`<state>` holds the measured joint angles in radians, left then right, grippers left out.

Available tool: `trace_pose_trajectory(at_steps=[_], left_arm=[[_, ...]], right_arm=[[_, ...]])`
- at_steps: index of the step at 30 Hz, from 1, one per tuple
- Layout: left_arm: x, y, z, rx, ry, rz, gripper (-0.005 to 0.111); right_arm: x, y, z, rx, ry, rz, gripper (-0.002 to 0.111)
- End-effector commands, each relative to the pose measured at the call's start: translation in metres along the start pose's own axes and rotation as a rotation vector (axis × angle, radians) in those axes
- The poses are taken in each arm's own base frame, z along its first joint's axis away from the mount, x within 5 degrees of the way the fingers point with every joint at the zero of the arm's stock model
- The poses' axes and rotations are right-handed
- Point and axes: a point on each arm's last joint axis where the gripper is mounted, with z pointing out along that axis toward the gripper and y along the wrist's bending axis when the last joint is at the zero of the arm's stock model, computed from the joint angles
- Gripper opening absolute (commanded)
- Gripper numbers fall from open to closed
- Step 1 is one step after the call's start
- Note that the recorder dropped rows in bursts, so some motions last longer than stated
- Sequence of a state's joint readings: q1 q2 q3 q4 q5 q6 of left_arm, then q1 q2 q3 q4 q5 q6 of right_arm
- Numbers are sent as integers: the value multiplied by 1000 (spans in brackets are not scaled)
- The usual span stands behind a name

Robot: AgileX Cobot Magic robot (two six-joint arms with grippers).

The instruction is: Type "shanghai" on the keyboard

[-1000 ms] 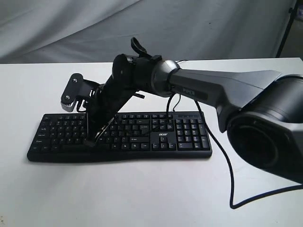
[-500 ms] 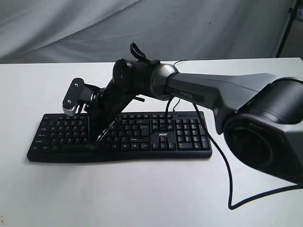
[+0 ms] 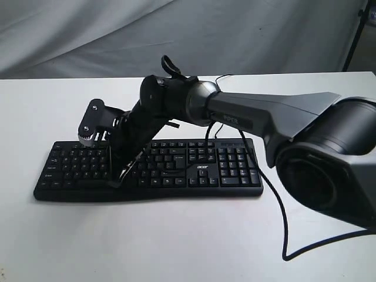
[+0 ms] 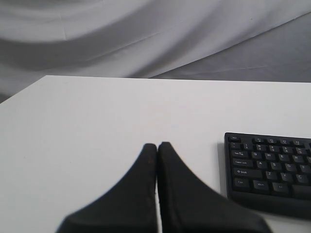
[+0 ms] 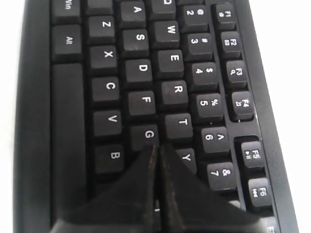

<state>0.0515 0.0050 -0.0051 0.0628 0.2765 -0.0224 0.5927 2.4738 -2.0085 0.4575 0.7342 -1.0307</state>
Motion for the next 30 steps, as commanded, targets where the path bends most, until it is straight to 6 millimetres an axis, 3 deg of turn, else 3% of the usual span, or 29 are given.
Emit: trace_pose_trajectory(at_steps=[1, 8, 17, 30], left_arm=[[1, 0, 0, -2, -10, -3, 1], [1, 0, 0, -2, -10, -3, 1], [1, 0, 0, -2, -10, -3, 1], [1, 0, 0, -2, -10, -3, 1]], right_arm=[[3, 3, 6, -14, 9, -4, 0], [2, 2, 5, -12, 7, -5, 0], [-18, 3, -21, 18, -34, -36, 0], [-24, 6, -22, 28, -48, -31, 0]])
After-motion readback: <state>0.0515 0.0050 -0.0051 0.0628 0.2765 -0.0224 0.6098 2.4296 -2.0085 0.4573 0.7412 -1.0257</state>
